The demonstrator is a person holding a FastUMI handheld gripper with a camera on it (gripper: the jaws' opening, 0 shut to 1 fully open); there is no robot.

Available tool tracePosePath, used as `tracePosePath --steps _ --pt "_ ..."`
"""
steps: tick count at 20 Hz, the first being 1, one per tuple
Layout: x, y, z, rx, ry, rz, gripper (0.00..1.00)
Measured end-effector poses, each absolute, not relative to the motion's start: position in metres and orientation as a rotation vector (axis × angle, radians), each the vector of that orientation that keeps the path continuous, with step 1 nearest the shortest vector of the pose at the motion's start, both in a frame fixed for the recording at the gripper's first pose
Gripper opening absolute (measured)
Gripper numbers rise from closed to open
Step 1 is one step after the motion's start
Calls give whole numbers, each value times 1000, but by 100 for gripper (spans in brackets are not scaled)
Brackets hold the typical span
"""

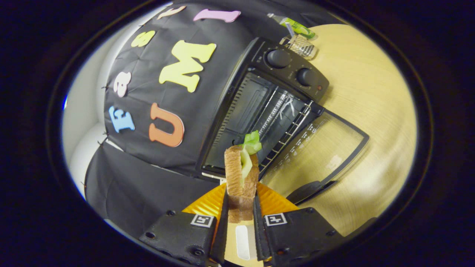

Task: Open the toaster oven, put the food inside, and close the toaster oven door.

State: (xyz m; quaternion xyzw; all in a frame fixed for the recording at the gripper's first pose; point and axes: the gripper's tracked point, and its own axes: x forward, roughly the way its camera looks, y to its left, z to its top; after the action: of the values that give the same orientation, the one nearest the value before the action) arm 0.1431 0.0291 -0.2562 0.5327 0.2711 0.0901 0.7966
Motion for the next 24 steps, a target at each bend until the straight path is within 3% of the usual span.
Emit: tracePosePath --steps 13,24 --pt "251 -35 -272 1301 359 -82 36" --pt "300 -25 -291 1192 342 -42 37"
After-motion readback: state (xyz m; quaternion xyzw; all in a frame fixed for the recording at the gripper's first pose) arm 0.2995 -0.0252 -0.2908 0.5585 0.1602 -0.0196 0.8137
